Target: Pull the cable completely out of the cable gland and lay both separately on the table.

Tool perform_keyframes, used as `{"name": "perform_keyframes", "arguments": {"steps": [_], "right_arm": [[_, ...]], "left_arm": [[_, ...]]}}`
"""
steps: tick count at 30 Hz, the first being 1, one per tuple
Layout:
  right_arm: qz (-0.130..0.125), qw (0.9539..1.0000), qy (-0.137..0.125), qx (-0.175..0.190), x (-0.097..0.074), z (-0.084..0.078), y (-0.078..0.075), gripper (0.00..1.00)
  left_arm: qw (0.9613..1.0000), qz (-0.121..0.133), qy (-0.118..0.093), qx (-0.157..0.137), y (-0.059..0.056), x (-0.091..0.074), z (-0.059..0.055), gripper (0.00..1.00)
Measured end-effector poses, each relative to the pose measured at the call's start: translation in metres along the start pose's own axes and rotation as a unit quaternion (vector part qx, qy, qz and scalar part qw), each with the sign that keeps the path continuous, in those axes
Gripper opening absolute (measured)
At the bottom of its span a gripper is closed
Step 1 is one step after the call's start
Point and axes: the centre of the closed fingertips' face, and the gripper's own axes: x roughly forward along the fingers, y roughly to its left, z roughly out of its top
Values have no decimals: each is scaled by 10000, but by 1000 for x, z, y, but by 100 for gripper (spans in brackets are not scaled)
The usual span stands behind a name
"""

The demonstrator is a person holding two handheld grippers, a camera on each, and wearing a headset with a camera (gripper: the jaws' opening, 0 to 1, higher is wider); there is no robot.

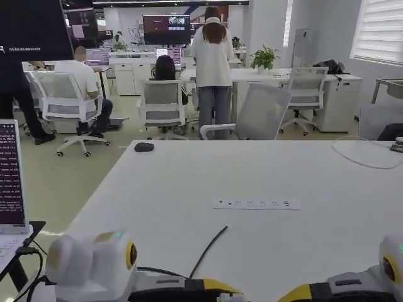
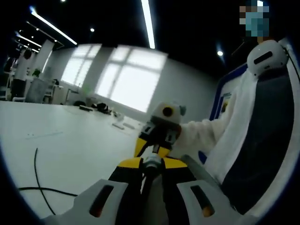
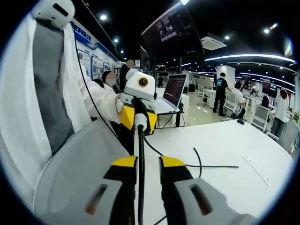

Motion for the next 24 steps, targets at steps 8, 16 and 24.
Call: {"name": "perform_keyframes", "arguments": {"steps": [8,16,24], "right_arm": [[299,9994,104,-168,11,5,8,19],[421,9990,26,-157,10,7,13,2],[413,9989,25,-200,9,6,12,2]], "left_arm": [[9996,-90,166,212,-8,6,0,16],[9995,-103,131,249,-6,7,4,16],[9995,-105,145,269,-7,9,4,16]]}}
